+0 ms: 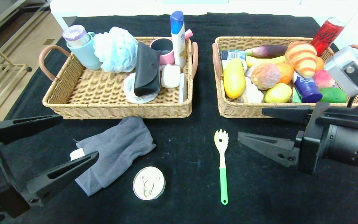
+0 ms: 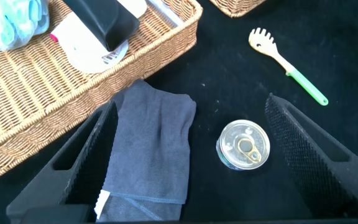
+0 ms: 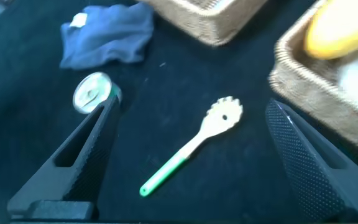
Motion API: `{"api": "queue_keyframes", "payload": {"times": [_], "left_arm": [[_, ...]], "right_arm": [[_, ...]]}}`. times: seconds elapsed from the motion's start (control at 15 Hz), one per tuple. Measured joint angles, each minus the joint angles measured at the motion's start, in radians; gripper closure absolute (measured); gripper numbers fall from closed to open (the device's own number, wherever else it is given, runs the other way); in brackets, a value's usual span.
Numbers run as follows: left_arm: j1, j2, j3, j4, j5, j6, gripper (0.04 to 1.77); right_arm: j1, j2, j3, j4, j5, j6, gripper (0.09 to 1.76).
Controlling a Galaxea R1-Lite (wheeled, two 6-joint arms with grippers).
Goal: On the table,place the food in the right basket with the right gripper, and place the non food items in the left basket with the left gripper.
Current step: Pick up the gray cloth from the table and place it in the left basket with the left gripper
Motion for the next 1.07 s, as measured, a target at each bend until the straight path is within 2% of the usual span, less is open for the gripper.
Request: {"api": "queue_keyframes", "payload": {"times": [0.27,0.4,0.6,0.73,0.93,1.07], "left_arm": [[-0.021,0.014,-0.001,0.043,0.025,0.005,0.09],[-0.047,0.021,-0.004,0.057,0.073,0.008,0.09],[-0.086,0.052,-0.042,0.082,0.181,0.008,0.09],[-0.095,0.074,-0.105,0.189,0.233,0.007,0.09],[-0.097,0.102,-0.232,0.407,0.278,0.003,0.09],[-0.089,0.139,-0.308,0.5,0.315,0.001,0.09]], "right_arm": [[0.006,-0.037,0.15,-0.167,0.015,-0.017,0.15],[0.008,-0.051,0.217,-0.249,0.035,-0.017,0.15],[0.008,-0.06,0.258,-0.263,0.039,-0.015,0.15],[0.007,-0.064,0.267,-0.264,0.039,-0.014,0.15],[0.006,-0.081,0.271,-0.263,0.04,-0.013,0.15],[0.004,-0.094,0.271,-0.263,0.04,-0.012,0.15]]}}
